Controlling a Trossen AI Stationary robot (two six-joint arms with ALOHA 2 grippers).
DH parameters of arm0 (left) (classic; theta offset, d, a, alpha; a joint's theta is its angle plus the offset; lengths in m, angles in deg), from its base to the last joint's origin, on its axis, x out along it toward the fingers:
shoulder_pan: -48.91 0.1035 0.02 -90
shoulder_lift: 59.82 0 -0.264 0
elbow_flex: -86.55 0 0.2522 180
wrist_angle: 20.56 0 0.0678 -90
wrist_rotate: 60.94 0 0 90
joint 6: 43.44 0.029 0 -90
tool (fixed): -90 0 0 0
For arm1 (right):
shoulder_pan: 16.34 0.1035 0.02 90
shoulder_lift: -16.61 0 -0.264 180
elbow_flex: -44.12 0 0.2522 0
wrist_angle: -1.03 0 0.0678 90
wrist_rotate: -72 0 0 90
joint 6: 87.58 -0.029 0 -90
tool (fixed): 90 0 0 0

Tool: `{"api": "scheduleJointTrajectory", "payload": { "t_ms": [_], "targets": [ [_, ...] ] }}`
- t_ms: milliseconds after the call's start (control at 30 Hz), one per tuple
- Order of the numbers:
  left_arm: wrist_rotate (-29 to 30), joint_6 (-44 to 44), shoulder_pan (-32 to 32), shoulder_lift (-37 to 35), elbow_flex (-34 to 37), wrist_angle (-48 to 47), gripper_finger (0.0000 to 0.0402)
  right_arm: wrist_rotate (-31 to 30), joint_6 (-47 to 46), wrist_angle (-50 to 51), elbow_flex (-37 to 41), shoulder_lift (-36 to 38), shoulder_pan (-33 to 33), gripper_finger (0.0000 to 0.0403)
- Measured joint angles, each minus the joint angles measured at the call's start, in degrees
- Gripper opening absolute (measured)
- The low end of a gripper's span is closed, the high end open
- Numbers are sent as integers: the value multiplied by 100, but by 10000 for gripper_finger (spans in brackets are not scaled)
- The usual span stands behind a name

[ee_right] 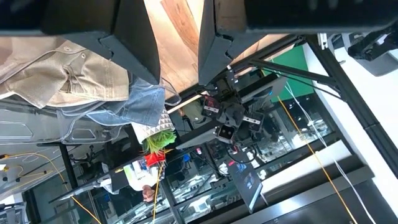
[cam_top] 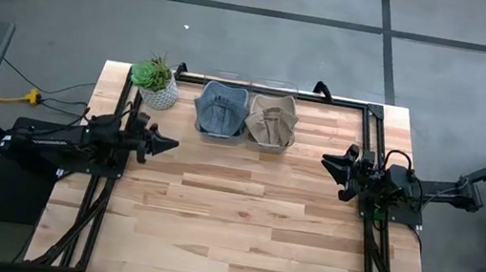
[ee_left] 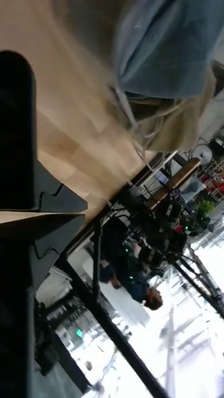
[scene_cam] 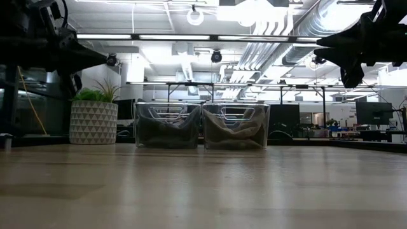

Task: Pick & Place hat
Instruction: Return to Home Position

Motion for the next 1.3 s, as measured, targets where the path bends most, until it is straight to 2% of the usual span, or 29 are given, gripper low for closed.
{"api": "scheduleJointTrajectory", "payload": {
  "t_ms": [333, 533, 933, 1300],
  "targets": [
    [52, 1233, 0, 0, -9, -10, 0, 1, 0, 0, 0, 0, 0, 105],
    [727, 2135, 0, 11, -9, 66, 1, 1, 0, 0, 0, 0, 0, 105],
    [758, 1484, 0, 13, -9, 72, 1, 1, 0, 0, 0, 0, 0, 105],
    [759, 1445, 0, 13, -9, 72, 1, 1, 0, 0, 2, -2, 0, 105]
  ]
}}
